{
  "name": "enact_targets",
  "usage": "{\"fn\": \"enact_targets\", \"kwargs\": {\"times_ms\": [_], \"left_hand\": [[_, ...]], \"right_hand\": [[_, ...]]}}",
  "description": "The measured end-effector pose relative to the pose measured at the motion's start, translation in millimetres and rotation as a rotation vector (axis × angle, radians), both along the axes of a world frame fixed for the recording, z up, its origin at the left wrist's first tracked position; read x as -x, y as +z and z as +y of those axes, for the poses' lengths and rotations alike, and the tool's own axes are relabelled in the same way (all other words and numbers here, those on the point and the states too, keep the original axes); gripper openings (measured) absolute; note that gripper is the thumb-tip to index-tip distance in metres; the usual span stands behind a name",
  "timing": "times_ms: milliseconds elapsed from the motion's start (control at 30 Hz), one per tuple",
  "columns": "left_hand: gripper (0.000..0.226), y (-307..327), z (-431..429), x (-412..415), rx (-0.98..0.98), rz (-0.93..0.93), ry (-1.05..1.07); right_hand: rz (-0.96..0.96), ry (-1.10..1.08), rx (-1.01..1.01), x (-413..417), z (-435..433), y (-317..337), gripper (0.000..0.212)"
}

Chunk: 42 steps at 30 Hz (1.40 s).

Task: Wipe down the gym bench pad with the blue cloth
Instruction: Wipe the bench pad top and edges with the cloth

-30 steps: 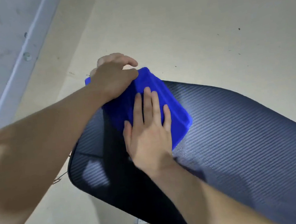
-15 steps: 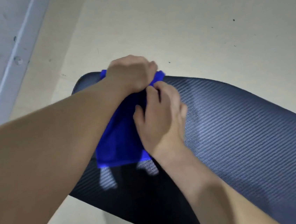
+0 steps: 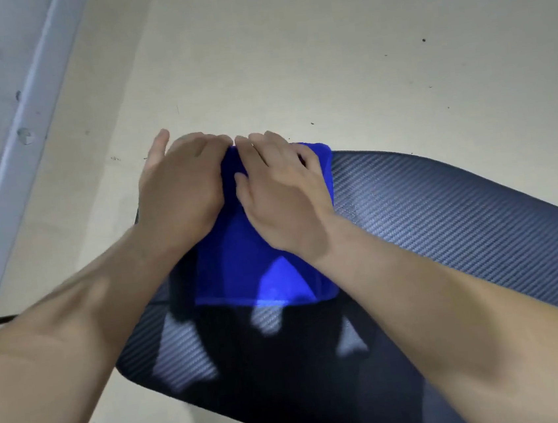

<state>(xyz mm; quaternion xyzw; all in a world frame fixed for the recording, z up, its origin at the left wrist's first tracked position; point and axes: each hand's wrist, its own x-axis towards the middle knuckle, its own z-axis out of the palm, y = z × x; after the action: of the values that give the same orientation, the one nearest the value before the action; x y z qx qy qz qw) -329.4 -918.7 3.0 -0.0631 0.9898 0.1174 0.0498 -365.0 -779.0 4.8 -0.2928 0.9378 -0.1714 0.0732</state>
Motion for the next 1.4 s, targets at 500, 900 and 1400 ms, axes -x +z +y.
{"fn": "enact_targets", "kwargs": {"times_ms": [500, 900, 1400], "left_hand": [[0.048, 16.2, 17.3, 33.3, -0.16, -0.128, 0.312], [0.051, 7.2, 140.2, 69.7, 0.055, -0.197, 0.059], [0.042, 3.6, 330.7, 75.7, -0.011, -0.013, -0.01]], "right_hand": [[0.142, 0.103, -0.266, 34.1, -7.5, -2.3, 0.021], [-0.025, 0.089, -0.272, 68.3, 115.8, -2.1, 0.047], [-0.039, -0.179, -0.277, 53.6, 305.4, -0.2, 0.04]]}}
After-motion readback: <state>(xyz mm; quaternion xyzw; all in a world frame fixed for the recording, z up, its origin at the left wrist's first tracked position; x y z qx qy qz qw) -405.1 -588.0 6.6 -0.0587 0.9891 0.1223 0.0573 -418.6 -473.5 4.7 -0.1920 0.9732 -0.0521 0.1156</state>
